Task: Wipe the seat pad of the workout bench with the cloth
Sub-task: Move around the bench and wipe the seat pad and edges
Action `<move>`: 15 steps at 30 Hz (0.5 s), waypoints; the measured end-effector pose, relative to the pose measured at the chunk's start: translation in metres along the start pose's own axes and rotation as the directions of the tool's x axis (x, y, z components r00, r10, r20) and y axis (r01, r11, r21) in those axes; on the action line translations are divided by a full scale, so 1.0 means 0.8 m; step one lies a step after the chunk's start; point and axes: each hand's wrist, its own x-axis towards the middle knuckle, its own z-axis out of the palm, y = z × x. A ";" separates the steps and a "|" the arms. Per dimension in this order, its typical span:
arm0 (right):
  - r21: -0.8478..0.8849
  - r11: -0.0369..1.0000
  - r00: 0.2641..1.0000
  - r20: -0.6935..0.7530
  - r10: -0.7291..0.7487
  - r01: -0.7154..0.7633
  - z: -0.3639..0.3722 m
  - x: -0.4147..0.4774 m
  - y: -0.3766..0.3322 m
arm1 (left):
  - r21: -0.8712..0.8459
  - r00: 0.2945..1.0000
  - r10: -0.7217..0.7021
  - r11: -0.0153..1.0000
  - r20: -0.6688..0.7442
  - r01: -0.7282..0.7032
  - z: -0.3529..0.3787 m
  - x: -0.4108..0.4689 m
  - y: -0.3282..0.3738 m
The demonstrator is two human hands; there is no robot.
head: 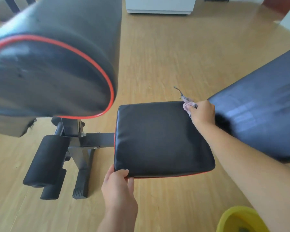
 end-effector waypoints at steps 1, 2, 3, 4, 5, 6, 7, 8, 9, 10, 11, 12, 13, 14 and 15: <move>-0.001 1.000 1.000 -0.011 0.014 -0.014 0.006 0.017 -0.002 | -0.010 1.000 -0.009 1.000 -0.009 0.009 0.004 -0.003 0.000; 0.009 0.999 0.999 -0.015 0.041 -0.041 0.009 0.031 -0.001 | -0.010 1.000 -0.008 1.000 -0.017 0.008 0.007 -0.005 0.001; 0.022 0.997 0.997 -0.013 0.080 -0.079 0.011 0.038 0.000 | 0.001 1.000 -0.001 1.000 -0.016 0.001 0.008 -0.004 0.001; 0.030 0.992 0.992 -0.005 0.126 -0.125 0.012 0.038 0.003 | 0.009 1.000 0.006 1.000 -0.005 -0.006 0.009 -0.004 0.001; 0.039 0.988 0.989 -0.005 0.149 -0.149 0.013 0.031 0.008 | 0.012 1.000 0.010 1.000 0.007 -0.010 0.009 -0.003 0.002; 0.040 0.986 0.987 0.000 0.163 -0.163 0.012 0.020 0.014 | 0.009 1.000 0.008 1.000 0.006 -0.008 0.009 -0.002 0.002; 0.030 0.986 0.986 0.006 0.165 -0.165 0.008 0.007 0.019 | 0.002 1.000 -0.006 1.000 -0.006 0.006 0.010 -0.004 0.003; 0.003 0.984 0.984 0.012 0.176 -0.176 0.001 -0.009 0.025 | -0.008 0.999 -0.022 1.000 -0.024 0.022 0.009 -0.003 0.003; -0.023 0.983 0.983 0.018 0.184 -0.184 -0.008 -0.023 0.032 | -0.012 0.999 -0.033 0.999 -0.034 0.033 0.008 -0.001 0.004; -0.052 0.980 0.981 0.026 0.193 -0.192 -0.019 -0.037 0.037 | -0.010 0.999 -0.031 0.999 -0.022 0.031 0.007 -0.002 0.004; -0.074 0.979 0.981 0.029 0.190 -0.188 -0.029 -0.050 0.044 | -0.009 1.000 -0.015 1.000 0.016 0.015 0.007 -0.002 0.005; -0.092 0.977 0.980 0.034 0.196 -0.193 -0.039 -0.064 0.051 | -0.011 0.998 0.014 1.000 0.057 -0.013 0.006 -0.002 0.006; -0.109 0.974 0.978 0.036 0.205 -0.200 -0.047 -0.081 0.058 | -0.014 0.996 0.034 0.999 0.080 -0.033 0.006 -0.003 0.007; -0.110 0.971 0.975 0.038 0.217 -0.212 -0.054 -0.100 0.066 | -0.020 0.996 0.039 0.999 0.076 -0.037 0.005 -0.003 0.008; -0.099 0.970 0.973 0.034 0.227 -0.223 -0.060 -0.118 0.073 | -0.031 0.997 0.042 0.999 0.072 -0.040 0.002 -0.004 0.008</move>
